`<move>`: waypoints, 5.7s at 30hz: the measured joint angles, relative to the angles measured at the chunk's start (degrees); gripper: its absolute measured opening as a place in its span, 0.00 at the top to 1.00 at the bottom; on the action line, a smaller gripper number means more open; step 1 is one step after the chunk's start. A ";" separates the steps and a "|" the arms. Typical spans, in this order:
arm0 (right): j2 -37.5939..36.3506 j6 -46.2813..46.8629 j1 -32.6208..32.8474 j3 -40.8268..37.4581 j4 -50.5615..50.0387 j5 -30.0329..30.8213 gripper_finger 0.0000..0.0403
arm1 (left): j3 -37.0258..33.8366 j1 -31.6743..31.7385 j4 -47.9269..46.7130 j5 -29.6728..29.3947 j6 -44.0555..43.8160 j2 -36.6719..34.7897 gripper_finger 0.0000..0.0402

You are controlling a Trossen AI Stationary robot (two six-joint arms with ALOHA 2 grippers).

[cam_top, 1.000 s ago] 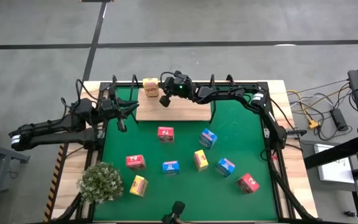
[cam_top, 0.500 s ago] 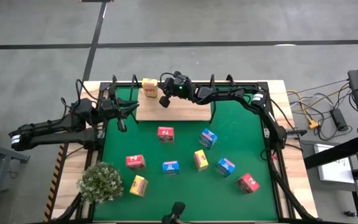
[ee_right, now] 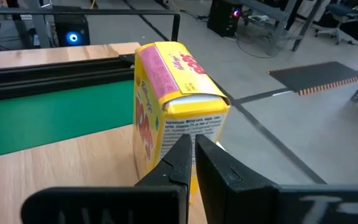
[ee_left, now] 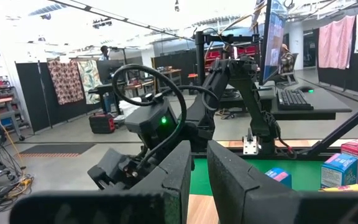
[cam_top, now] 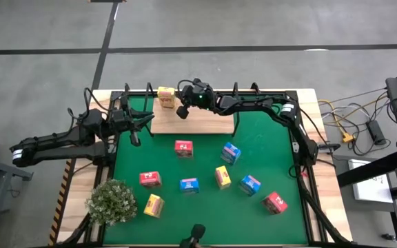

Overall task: Stack cereal on shelf
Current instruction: Put the top yellow cereal box on the shelf, then put the top red cereal box on the shelf

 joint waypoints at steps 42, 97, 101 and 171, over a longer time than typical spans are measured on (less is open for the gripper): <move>-1.20 1.74 1.27 0.09 -1.86 -9.06 0.97 | 0.00 -0.02 -0.33 0.00 0.00 0.02 0.91; -20.69 6.62 13.85 0.04 -41.22 -9.53 0.97 | 0.00 -0.02 -0.24 0.02 -1.31 0.00 0.91; -19.77 6.53 16.23 -0.02 -43.13 -9.53 0.95 | 0.00 0.00 -0.26 0.02 -1.51 0.00 0.91; -19.63 1.19 14.96 -0.79 -43.89 -3.30 0.56 | 0.00 -0.02 4.83 0.02 2.82 0.00 0.91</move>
